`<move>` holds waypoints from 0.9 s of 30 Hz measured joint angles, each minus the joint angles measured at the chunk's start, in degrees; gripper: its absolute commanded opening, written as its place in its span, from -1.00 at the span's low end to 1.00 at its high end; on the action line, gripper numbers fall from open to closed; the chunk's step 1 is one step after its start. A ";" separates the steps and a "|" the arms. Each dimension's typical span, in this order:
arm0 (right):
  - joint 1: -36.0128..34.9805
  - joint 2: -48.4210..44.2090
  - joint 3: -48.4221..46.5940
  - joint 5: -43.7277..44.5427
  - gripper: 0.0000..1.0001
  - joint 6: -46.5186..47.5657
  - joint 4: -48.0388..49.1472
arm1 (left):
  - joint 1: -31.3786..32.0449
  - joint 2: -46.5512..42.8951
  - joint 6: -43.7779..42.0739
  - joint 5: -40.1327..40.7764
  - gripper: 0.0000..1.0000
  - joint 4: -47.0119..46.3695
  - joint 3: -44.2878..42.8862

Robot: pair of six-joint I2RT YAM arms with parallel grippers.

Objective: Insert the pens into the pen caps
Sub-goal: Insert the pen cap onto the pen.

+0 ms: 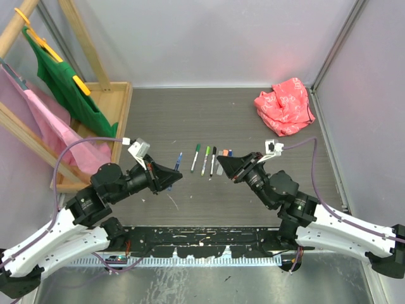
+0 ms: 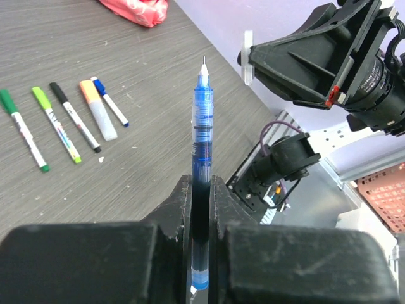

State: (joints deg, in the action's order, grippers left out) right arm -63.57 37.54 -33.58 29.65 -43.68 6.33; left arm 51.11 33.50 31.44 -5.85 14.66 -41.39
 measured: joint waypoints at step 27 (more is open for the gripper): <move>0.00 -1.11 0.35 -4.72 -1.00 -1.38 17.33 | 21.38 5.79 -2.99 15.30 -1.00 -9.60 0.09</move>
State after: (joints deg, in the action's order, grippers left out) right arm -63.57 36.42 -33.23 24.93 -45.06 23.66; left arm 72.49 39.29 28.45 9.45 5.06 -41.30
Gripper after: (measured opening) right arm 0.242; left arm 0.059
